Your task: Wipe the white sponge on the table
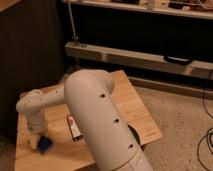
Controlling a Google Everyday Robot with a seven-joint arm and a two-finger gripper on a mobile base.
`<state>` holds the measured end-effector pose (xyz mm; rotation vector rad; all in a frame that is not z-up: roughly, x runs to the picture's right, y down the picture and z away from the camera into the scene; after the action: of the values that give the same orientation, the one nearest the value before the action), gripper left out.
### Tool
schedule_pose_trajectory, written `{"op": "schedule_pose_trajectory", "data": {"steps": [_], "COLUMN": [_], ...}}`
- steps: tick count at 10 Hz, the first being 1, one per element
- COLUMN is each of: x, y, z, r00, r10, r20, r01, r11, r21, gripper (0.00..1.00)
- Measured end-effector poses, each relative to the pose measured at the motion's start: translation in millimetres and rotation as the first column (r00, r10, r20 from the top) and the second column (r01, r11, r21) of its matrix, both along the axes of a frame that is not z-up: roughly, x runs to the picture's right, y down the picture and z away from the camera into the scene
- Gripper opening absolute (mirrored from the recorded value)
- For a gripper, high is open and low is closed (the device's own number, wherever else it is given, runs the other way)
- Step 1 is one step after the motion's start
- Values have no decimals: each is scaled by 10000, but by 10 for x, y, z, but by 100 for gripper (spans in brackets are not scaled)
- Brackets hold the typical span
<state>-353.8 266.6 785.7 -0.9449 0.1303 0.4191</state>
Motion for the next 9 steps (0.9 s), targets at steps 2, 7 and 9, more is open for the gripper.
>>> {"op": "schedule_pose_trajectory", "data": {"steps": [2, 7, 9], "x": [190, 628, 903], "y": [-57, -442, -427], "z": [-244, -1030, -1083], "r00": [9985, 9880, 9804], "r10": [-200, -366, -134], "r20": [-502, -1504, -1963], "r01": [240, 677, 563], "r11": [9965, 9759, 9750], "r21": [804, 2073, 2150], "gripper": [23, 23, 23]}}
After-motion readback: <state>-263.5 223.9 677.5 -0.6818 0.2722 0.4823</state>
